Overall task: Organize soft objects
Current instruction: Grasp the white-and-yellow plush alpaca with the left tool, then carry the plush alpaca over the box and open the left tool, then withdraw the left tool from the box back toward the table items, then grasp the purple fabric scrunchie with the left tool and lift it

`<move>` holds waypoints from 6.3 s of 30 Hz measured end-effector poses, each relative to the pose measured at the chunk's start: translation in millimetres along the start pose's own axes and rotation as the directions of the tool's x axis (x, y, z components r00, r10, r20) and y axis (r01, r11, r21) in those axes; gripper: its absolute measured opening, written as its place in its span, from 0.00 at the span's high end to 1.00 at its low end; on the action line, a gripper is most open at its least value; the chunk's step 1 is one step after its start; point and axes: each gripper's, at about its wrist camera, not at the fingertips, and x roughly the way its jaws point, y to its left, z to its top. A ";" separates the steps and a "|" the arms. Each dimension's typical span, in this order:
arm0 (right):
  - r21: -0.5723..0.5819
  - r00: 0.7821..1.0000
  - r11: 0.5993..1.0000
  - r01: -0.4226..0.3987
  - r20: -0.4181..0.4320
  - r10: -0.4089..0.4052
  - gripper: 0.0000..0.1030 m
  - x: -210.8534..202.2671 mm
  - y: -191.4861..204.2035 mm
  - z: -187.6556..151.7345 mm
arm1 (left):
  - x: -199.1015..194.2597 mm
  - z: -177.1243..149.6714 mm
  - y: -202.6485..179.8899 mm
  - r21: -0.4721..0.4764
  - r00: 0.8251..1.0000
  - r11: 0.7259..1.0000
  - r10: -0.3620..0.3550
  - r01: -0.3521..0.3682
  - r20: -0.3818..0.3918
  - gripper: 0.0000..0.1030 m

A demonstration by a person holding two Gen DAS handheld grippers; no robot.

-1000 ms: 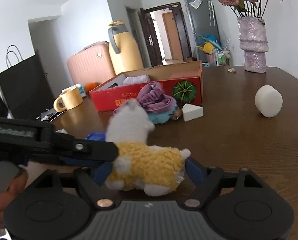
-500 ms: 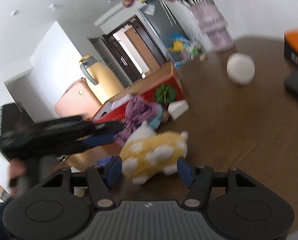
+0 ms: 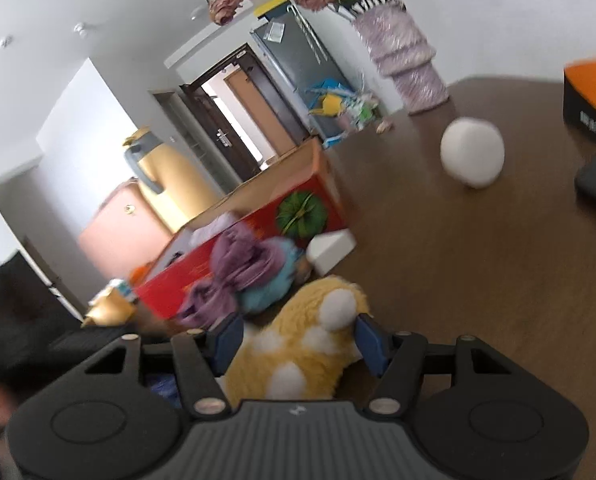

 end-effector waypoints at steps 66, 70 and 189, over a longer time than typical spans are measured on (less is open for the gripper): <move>-0.365 0.962 0.899 0.243 -0.026 -0.271 0.52 201.4 78.6 140.7 | 85.4 177.9 78.4 -0.125 1.000 0.992 -0.004 0.005 0.012 0.71; -0.354 0.970 0.905 0.234 0.017 -0.243 0.46 169.5 87.8 156.1 | 60.4 179.3 74.0 -0.113 0.999 0.993 -0.010 0.015 0.049 0.64; -0.351 0.995 0.936 -0.025 -0.101 -0.011 0.67 -47.8 123.8 -82.0 | -153.8 -131.9 52.1 -0.020 0.968 0.993 0.115 -0.114 0.225 0.56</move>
